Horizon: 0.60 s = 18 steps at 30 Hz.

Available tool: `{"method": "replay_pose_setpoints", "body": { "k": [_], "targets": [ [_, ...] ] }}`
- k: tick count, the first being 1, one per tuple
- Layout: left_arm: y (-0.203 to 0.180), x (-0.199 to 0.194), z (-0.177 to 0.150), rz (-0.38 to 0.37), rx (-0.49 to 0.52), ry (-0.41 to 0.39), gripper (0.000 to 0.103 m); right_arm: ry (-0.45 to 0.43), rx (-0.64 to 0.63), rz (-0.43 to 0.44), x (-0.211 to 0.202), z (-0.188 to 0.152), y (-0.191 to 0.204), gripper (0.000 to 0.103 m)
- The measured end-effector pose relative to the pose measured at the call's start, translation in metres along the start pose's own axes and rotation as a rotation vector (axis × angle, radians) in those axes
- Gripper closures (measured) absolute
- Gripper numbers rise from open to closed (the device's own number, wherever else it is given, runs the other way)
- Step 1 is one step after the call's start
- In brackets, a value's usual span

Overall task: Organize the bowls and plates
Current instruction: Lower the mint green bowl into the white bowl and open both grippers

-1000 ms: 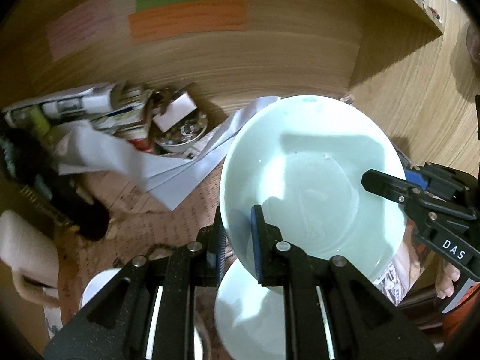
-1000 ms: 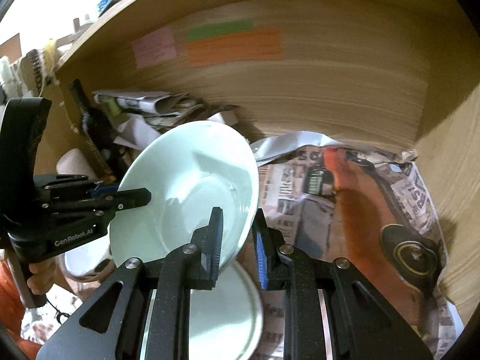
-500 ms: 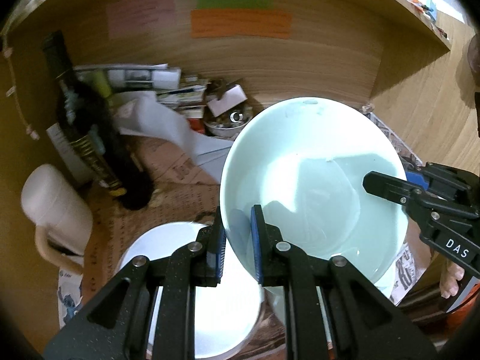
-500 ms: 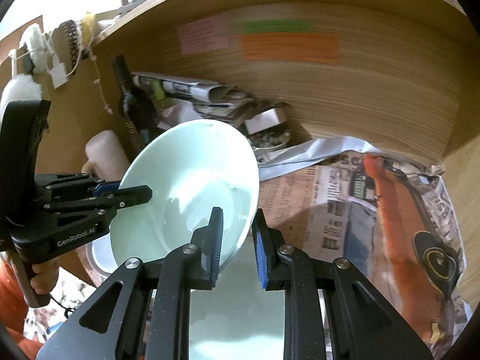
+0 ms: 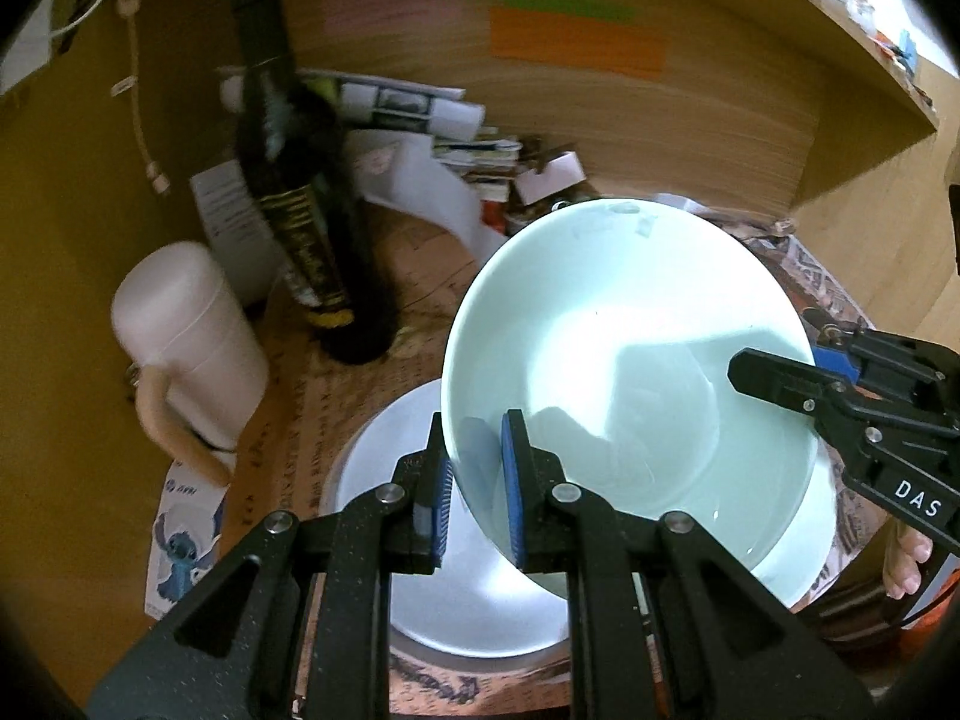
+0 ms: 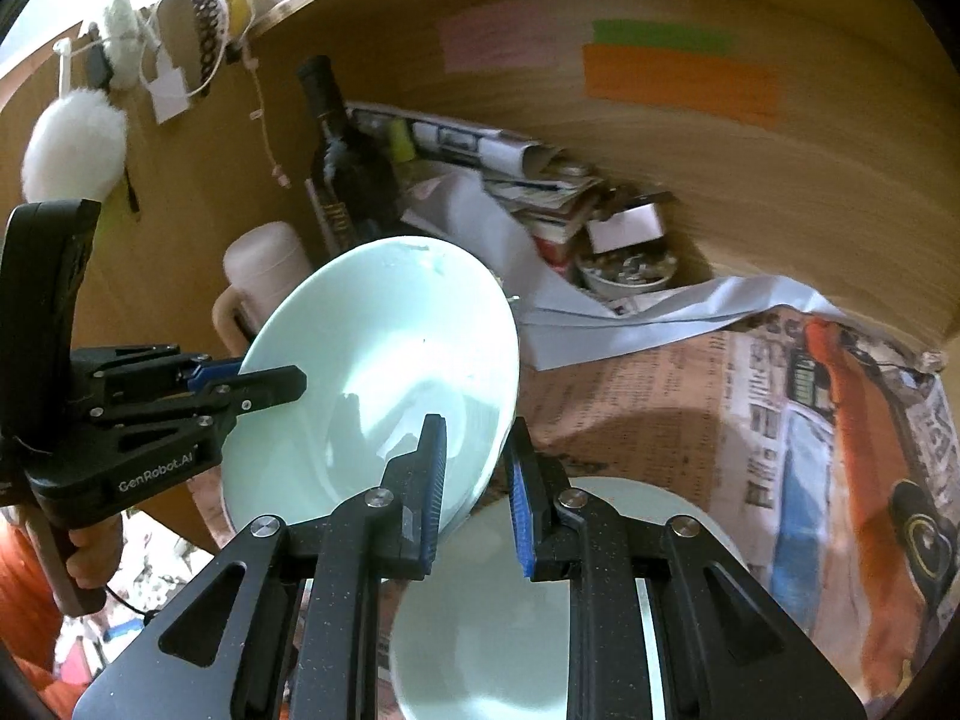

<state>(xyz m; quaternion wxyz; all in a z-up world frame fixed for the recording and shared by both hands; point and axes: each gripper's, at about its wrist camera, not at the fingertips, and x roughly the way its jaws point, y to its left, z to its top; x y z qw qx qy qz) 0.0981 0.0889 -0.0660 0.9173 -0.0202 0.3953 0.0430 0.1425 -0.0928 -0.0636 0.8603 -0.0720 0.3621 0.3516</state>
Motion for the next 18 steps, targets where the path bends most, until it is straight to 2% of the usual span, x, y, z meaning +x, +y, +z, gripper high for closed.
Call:
{"method": "replay_pose_setpoints", "body": {
  "k": [18],
  "targets": [
    [0.039,0.007,-0.031,0.072,-0.055,0.036,0.088,0.094,-0.039,0.067,0.046,-0.002,0.030,0.085]
  ]
}}
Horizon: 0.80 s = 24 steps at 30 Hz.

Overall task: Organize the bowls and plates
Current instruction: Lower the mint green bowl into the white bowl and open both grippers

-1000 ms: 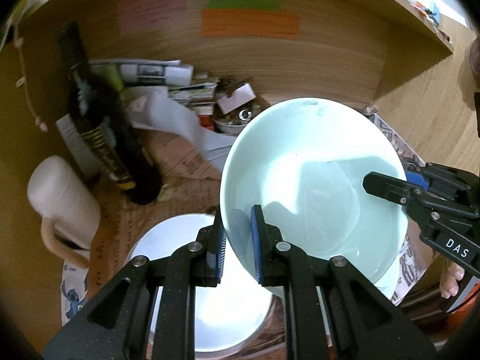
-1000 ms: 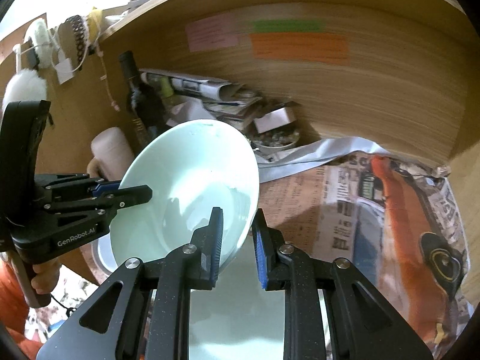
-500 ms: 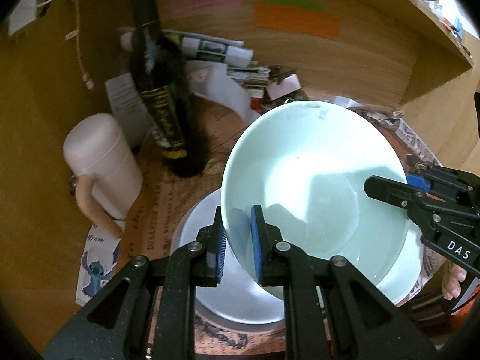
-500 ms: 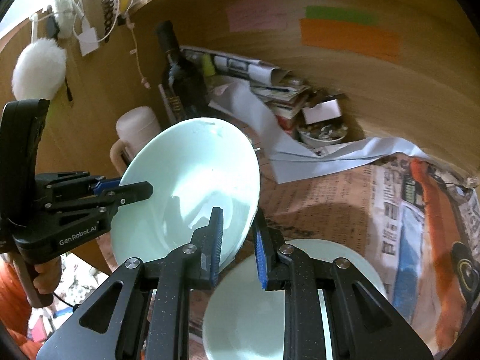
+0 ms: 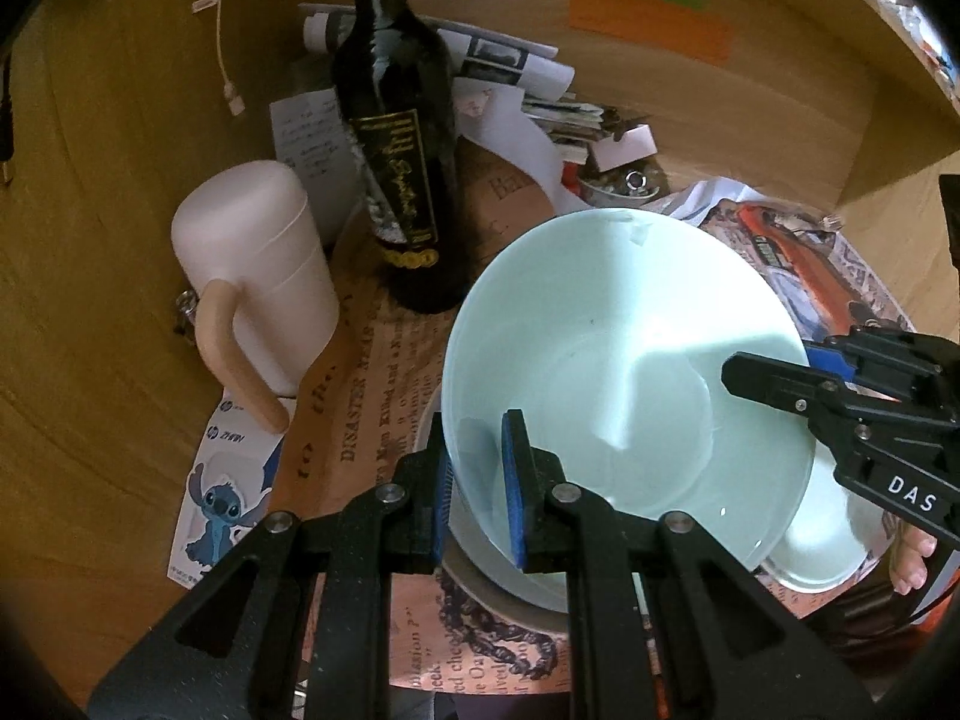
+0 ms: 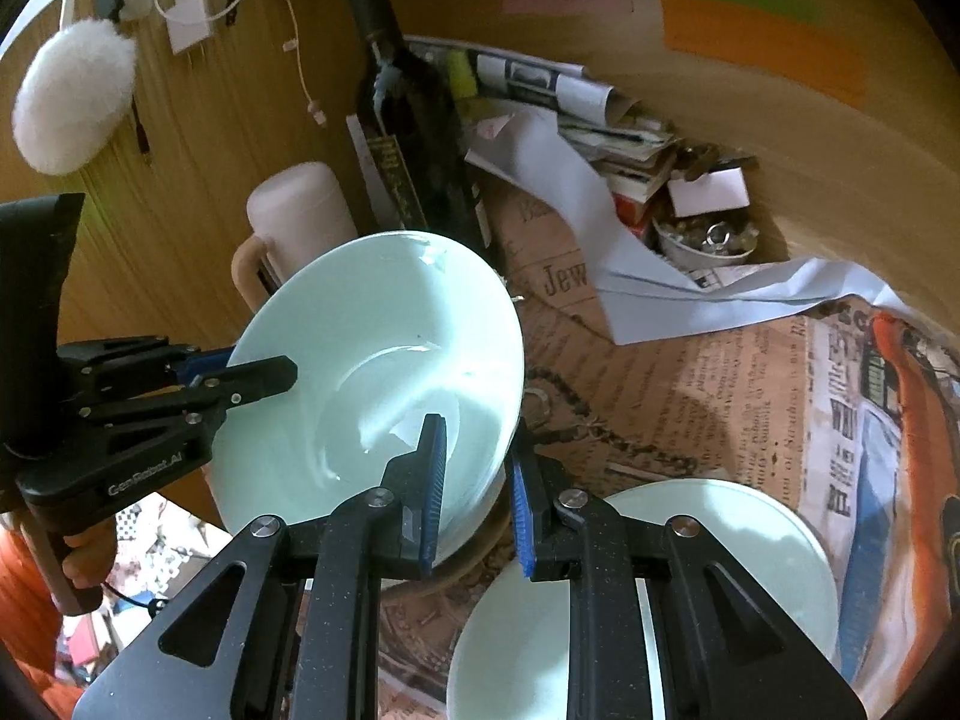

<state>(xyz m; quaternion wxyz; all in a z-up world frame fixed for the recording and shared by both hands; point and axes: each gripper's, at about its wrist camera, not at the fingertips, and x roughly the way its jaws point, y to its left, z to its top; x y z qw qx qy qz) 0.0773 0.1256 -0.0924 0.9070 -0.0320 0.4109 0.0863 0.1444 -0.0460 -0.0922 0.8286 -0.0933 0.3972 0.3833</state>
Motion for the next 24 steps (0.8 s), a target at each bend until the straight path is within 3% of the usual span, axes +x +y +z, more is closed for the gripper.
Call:
{"method": "replay_pose_setpoints", "body": {
  "k": [24],
  "targets": [
    [0.008,0.017,-0.015,0.050,0.009,0.048,0.087,0.051,-0.037,0.021,0.026,-0.008,0.011,0.085]
  ]
}}
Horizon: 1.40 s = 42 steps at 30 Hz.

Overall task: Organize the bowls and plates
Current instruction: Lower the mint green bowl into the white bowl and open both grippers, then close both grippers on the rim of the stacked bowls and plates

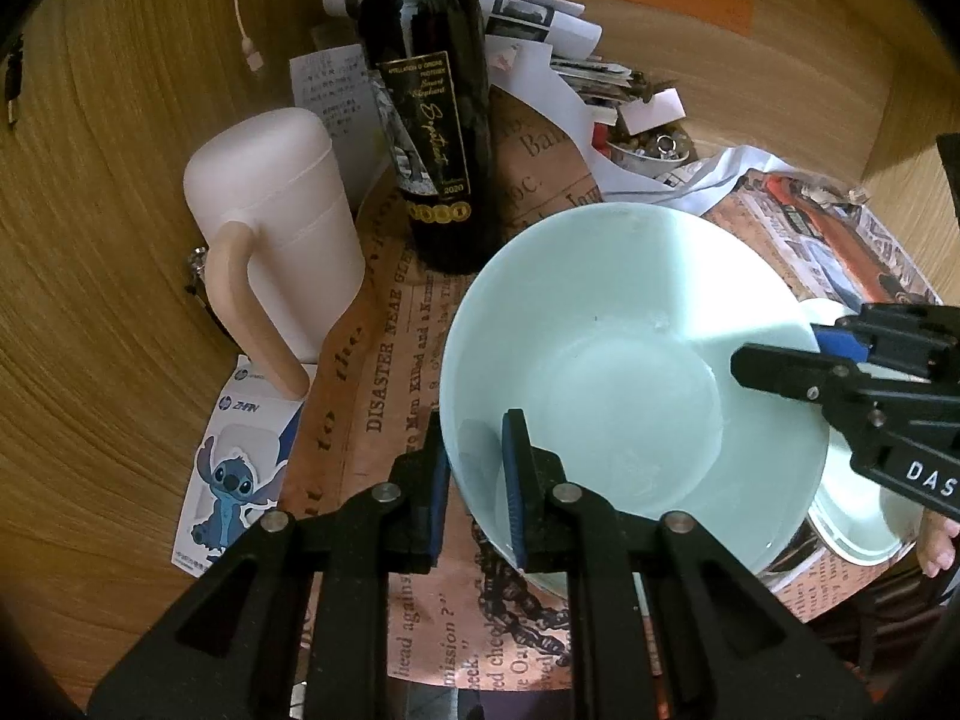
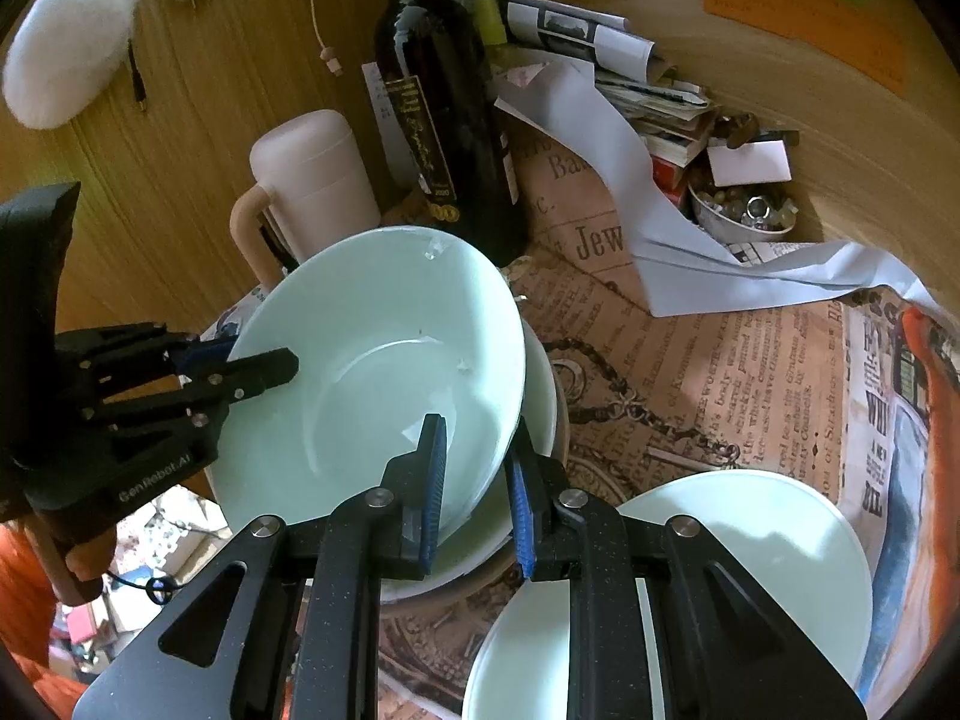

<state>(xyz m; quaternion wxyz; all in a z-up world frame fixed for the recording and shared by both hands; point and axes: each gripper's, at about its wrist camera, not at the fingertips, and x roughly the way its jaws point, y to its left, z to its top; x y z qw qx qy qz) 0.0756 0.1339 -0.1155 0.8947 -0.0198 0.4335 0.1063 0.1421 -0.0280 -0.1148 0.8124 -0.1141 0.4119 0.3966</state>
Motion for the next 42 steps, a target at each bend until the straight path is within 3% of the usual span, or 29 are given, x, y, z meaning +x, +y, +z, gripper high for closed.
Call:
{"method": "replay_pose_setpoints", "body": {
  "k": [12,18,30,33,37,42],
  "targets": [
    [-0.005,0.002,-0.001,0.020,0.018,-0.004,0.085,-0.018,-0.085,-0.064,-0.002,0.004,0.007,0.080],
    [-0.006,-0.002,0.000,0.020,0.026,-0.022,0.078,-0.009,-0.097,-0.065,-0.002,0.004,0.010,0.079],
    [0.001,-0.017,0.003,0.011,0.013,-0.077,0.057,0.023,-0.107,-0.048,-0.002,0.009,0.009,0.079],
    [0.005,-0.025,0.006,0.002,0.000,-0.098,0.054,-0.005,-0.128,-0.107,-0.008,0.011,0.011,0.078],
    [0.011,-0.033,0.009,-0.021,-0.026,-0.124,0.044,-0.046,-0.134,-0.119,-0.019,0.015,0.008,0.077],
    [0.015,-0.032,0.010,-0.033,-0.038,-0.118,0.039,-0.043,-0.102,-0.114,-0.018,0.012,-0.003,0.067]
  ]
}}
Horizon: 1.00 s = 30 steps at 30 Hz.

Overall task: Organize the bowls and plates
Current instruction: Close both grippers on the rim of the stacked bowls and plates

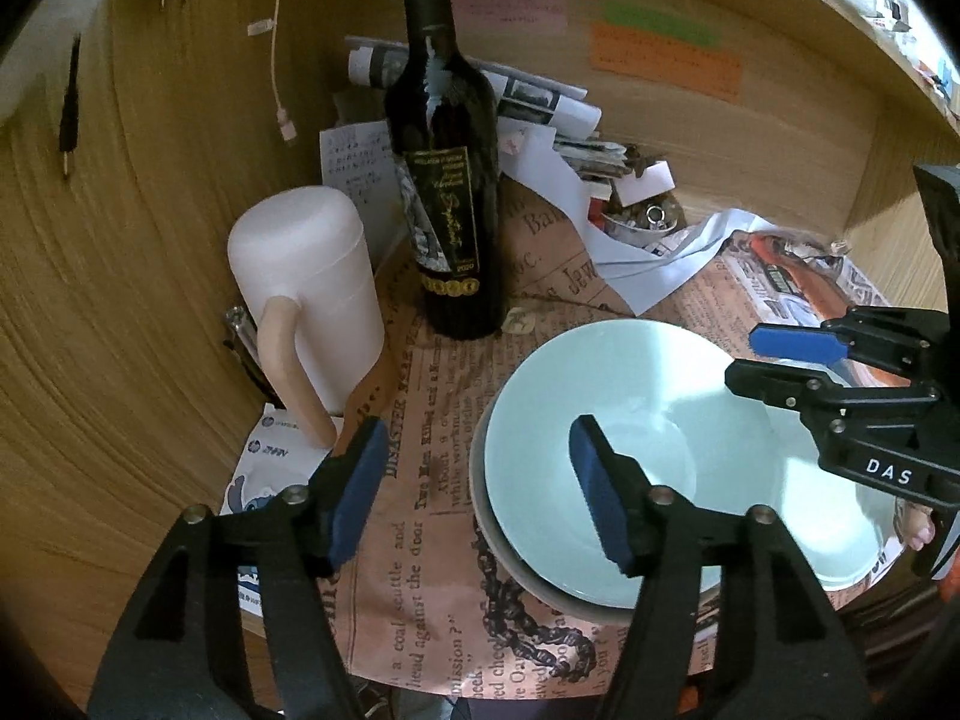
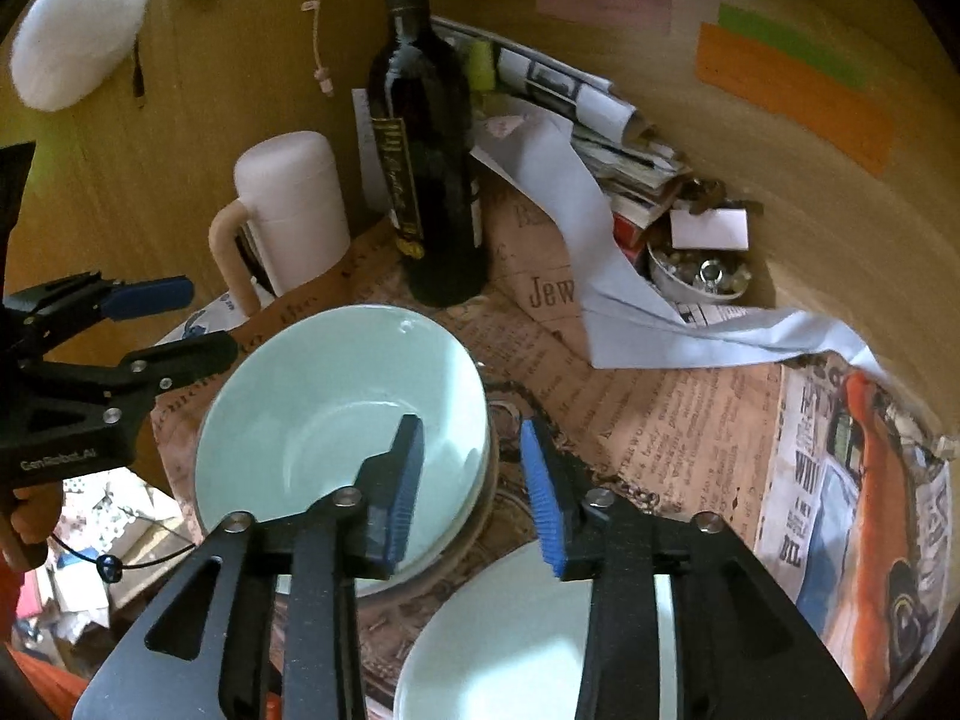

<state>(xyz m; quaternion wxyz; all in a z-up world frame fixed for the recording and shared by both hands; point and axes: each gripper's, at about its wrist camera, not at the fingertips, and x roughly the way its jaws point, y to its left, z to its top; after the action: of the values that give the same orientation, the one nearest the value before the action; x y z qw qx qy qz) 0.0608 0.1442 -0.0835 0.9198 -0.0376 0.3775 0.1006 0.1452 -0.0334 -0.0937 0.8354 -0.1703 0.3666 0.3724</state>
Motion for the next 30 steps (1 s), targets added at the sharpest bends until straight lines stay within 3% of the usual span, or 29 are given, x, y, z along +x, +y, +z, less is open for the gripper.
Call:
{"method": "replay_pose_setpoints", "body": {
  "k": [5,12,14,25,30],
  "targets": [
    [0.006,0.014,-0.008,-0.038,-0.028,0.070,0.038,0.025,0.050,0.033,0.008,-0.004,-0.010,0.050],
    [0.010,0.031,-0.020,-0.058,-0.049,0.124,0.038,0.101,0.066,0.076,0.025,-0.011,-0.012,0.050],
    [0.010,0.034,-0.023,-0.065,-0.052,0.135,0.038,0.116,0.069,0.087,0.029,-0.013,-0.010,0.045],
    [0.010,0.054,-0.030,-0.138,-0.090,0.189,0.039,0.166,0.108,0.143,0.048,-0.013,-0.009,0.045],
    [0.009,0.053,-0.030,-0.190,-0.099,0.199,0.050,0.187,0.125,0.177,0.054,-0.016,-0.009,0.054]
  ]
}}
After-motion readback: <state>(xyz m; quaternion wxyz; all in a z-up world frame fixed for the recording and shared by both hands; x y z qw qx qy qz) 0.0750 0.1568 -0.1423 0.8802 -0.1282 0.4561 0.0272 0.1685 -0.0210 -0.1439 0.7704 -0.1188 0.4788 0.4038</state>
